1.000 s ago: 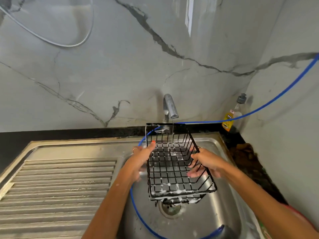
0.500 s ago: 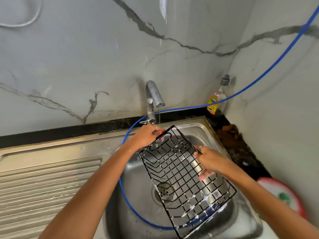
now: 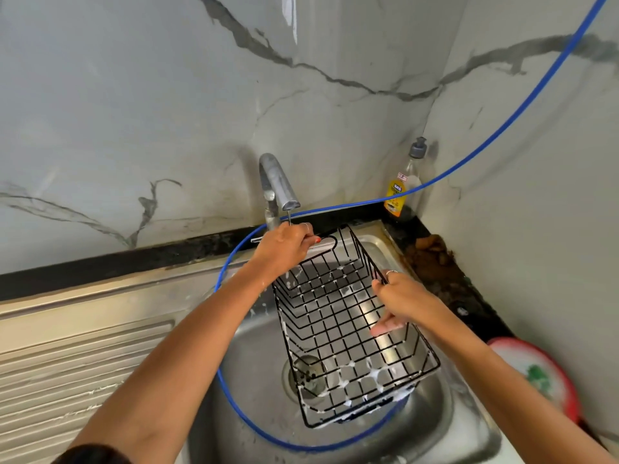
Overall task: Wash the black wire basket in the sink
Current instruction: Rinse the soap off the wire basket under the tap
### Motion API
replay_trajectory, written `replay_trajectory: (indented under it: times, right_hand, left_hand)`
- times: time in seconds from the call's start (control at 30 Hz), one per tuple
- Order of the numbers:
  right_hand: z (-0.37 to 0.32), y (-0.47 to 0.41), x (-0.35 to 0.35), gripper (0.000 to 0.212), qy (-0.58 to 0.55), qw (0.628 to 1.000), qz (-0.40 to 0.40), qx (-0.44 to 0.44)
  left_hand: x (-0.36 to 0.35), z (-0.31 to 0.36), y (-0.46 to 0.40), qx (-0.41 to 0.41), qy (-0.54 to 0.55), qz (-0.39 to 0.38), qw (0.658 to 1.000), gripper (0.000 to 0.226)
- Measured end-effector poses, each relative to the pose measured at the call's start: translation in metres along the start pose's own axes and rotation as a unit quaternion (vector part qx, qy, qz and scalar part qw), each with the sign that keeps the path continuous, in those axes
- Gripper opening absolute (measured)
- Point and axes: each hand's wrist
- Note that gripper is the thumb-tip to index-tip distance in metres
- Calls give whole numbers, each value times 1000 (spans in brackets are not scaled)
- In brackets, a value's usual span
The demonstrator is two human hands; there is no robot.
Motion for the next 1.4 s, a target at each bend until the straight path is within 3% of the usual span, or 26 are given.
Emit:
replay_trajectory:
  times: [0.23,0.47,0.6,0.77,0.93,1.0,1.1,1.23,1.4]
  right_hand:
    - [-18,7,7,49,-62,998,-11,-14]
    - [-18,7,11,51,-56,998,4,-11]
    - [-14,4,15,51,-80,997,-4,-22]
    - [-3,1,19,52,-85,996,-16,-32]
    - [7,9,19,48,-160,986,-10,-34]
    - [7,14,17,47,-200,979,10,-28]
    - [5,22,14,49,-201,978,54,9]
    - [-4,32,10,46,-149,981,106,66]
    - [-17,36,5,47,-108,971,173,126]
  left_hand:
    - [8,-21,4,-25,39,-20,999,29]
    - [6,-35,15,41,81,-91,992,53]
    - [9,-30,19,53,95,-83,991,48]
    - [10,-16,15,40,60,-27,997,26]
    - [11,-6,12,66,96,-6,993,18]
    - [9,-6,12,110,178,-4,978,15]
    - [2,-4,20,181,326,19,927,21]
    - [-11,0,27,235,381,82,890,25]
    - [-19,20,34,316,515,63,794,36]
Point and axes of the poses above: each hand's wrist, its own y-axis away from the middle knuckle, its own x-axis out of the back of the hand, z = x × y, and after that the axes turned 5 degrees about x, right-handed
